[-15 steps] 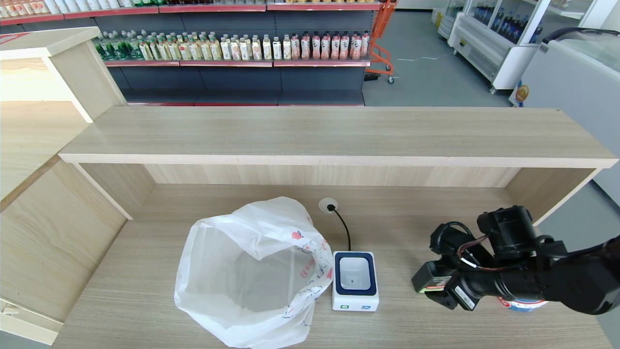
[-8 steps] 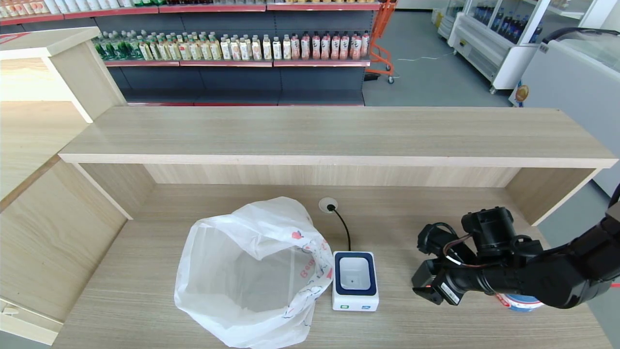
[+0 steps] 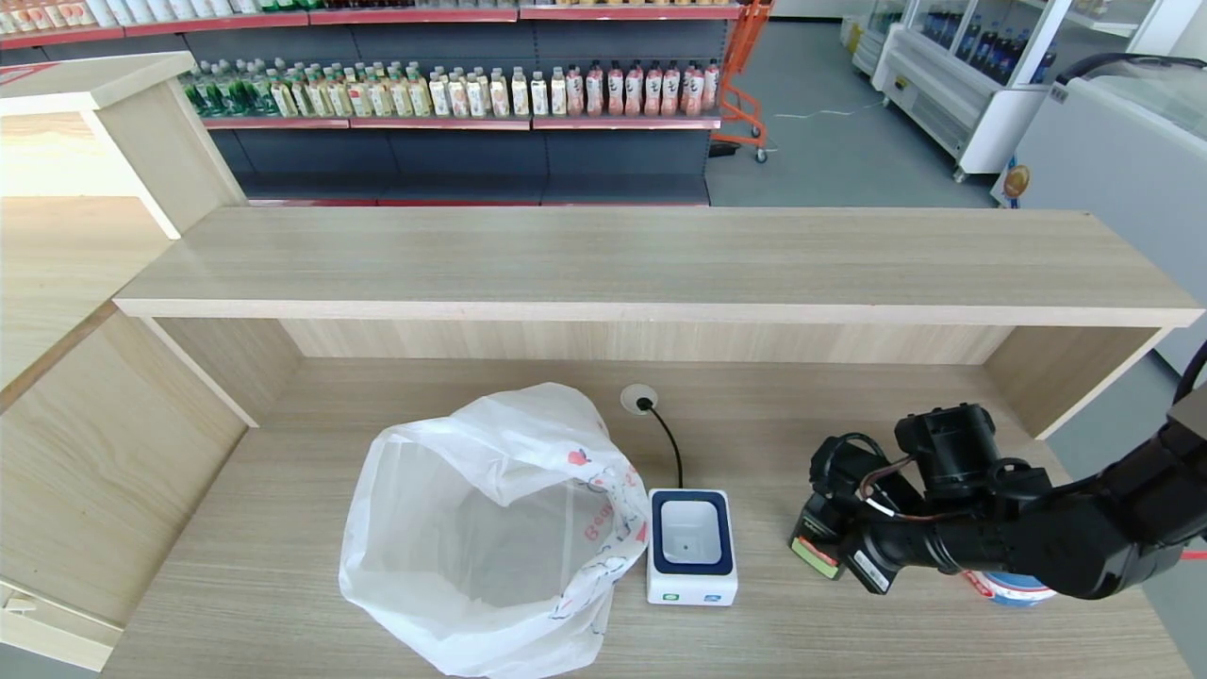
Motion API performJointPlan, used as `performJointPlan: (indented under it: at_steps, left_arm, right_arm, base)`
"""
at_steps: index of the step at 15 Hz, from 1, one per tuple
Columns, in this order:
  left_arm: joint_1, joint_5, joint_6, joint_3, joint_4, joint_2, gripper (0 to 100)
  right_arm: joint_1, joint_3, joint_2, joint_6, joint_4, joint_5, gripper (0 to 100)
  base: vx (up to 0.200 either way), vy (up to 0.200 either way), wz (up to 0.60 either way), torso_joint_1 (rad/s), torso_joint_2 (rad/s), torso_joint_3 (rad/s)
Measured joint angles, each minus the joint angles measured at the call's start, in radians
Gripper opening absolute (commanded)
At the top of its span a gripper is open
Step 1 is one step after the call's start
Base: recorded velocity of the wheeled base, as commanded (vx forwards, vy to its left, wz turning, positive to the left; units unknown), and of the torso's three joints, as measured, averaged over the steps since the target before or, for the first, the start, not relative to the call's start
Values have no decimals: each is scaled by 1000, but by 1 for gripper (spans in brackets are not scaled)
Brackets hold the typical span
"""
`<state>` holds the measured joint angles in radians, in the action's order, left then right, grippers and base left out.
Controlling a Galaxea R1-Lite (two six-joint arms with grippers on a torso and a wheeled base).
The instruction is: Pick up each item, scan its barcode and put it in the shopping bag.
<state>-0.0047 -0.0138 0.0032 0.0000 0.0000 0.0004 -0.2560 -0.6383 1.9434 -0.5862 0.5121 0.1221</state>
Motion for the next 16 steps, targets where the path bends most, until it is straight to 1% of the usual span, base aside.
performJointPlan:
  at_steps: [2, 3, 5, 6, 7, 8, 9, 11, 13, 14, 16]
  left_arm:
    - [0, 0, 0, 0, 0, 0, 100]
    - [0, 0, 0, 0, 0, 0, 100]
    - [0, 0, 0, 0, 0, 0, 100]
    - [0, 0, 0, 0, 0, 0, 100]
    - [0, 0, 0, 0, 0, 0, 100]
    - [0, 0, 0, 0, 0, 0, 100]
    - [0, 0, 0, 0, 0, 0, 100]
    - [0, 0, 0, 0, 0, 0, 100]
    - [0, 0, 0, 0, 0, 0, 100]
    - [0, 0, 0, 0, 0, 0, 100]
    - [0, 0, 0, 0, 0, 0, 100]
  right_arm:
    - [5, 10, -21, 47, 0, 1, 0]
    - [6, 13, -45, 120, 0, 1, 0]
    - [7, 23, -119, 310, 4, -7, 0]
    - [7, 40, -171, 354, 15, -31, 0]
    - [7, 71, -225, 364, 25, -71, 0]
    - [6, 105, -281, 339, 35, -107, 0]
    - [9, 136, -341, 280, 43, -128, 0]
    - [29, 176, -435, 118, 69, -146, 0]
    - [48, 202, -493, -76, 146, -149, 0]
    - [54, 211, -509, -185, 173, -131, 0]
    - [63, 223, -530, -391, 196, 20, 0]
  base:
    - [0, 0, 0, 0, 0, 0]
    - [0, 0, 0, 0, 0, 0]
    - [0, 0, 0, 0, 0, 0]
    - [0, 0, 0, 0, 0, 0]
    - [0, 0, 0, 0, 0, 0]
    - [0, 0, 0, 0, 0, 0]
    - [0, 0, 0, 0, 0, 0]
    - [0, 0, 0, 0, 0, 0]
    - [0, 0, 0, 0, 0, 0]
    - [0, 0, 0, 0, 0, 0]
    - [0, 0, 0, 0, 0, 0]
